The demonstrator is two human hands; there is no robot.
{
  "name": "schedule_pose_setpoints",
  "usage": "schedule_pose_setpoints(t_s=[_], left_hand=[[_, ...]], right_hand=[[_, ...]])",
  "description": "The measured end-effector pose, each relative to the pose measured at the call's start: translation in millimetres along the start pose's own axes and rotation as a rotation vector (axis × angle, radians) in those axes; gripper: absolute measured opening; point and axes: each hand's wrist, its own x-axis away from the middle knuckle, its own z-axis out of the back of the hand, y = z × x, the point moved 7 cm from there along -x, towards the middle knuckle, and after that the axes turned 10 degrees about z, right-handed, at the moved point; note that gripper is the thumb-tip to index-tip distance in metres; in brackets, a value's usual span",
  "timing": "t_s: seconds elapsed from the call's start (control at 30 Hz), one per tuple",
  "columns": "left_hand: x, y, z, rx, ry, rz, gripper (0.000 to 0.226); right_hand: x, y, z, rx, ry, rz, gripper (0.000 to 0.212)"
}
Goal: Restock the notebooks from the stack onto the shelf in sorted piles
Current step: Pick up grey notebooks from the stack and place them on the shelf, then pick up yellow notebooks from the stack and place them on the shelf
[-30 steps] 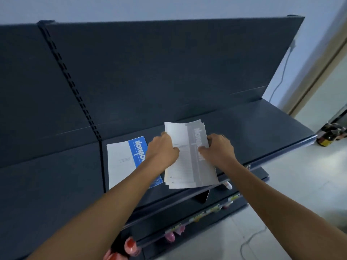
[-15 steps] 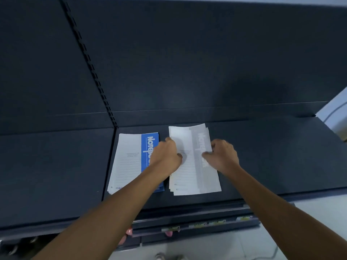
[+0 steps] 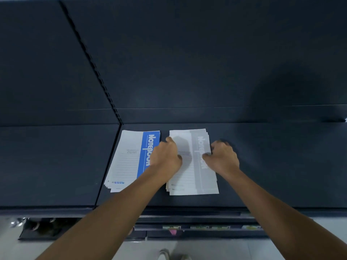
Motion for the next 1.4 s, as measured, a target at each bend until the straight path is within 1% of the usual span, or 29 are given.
schedule_pose_setpoints(t_s=[0.03,0.17,0.3,0.43,0.5,0.63,0.7,0.77,0.87,0.97,1.13,1.27,1.4], left_hand=[[0,0,1,0.005,0.003,0.003,0.033],[1,-3,12,0.065,0.032,-0.03,0.023],[1,-18,30,0.14,0.057,-0.052,0.018],[0,-46,54,0.228,0.08,-0.014,0.025],[0,-62,67,0.254,0.106,-0.004,0.024],[8,-104,98,0.276,0.174,0.023,0.027],[16,-131,115,0.273,0.221,0.045,0.023],[26,-162,131,0.267,0.247,0.086,0.021],[41,-220,156,0.26,0.284,0.167,0.028],[57,-284,178,0.255,0.325,0.254,0.029],[80,-395,220,0.227,0.387,0.344,0.029],[101,-494,253,0.238,0.44,0.379,0.027],[124,-591,270,0.228,0.468,0.438,0.028]], right_hand=[[0,0,3,0.024,0.016,0.011,0.014],[-2,-6,9,0.073,0.067,0.073,0.032],[-3,-28,11,0.045,0.082,0.18,0.04],[0,-62,8,0.032,0.067,0.305,0.038],[2,-86,1,0.032,0.047,0.383,0.034],[5,-148,-24,-0.005,-0.004,0.539,0.027],[11,-182,-40,-0.012,-0.035,0.617,0.025],[21,-216,-58,-0.035,-0.084,0.687,0.026],[38,-274,-87,-0.026,-0.161,0.813,0.024],[59,-332,-110,-0.016,-0.176,0.915,0.023],[97,-427,-158,-0.015,-0.2,1.027,0.02],[130,-509,-218,-0.028,-0.221,1.096,0.02],[169,-584,-283,-0.027,-0.261,1.164,0.019]])
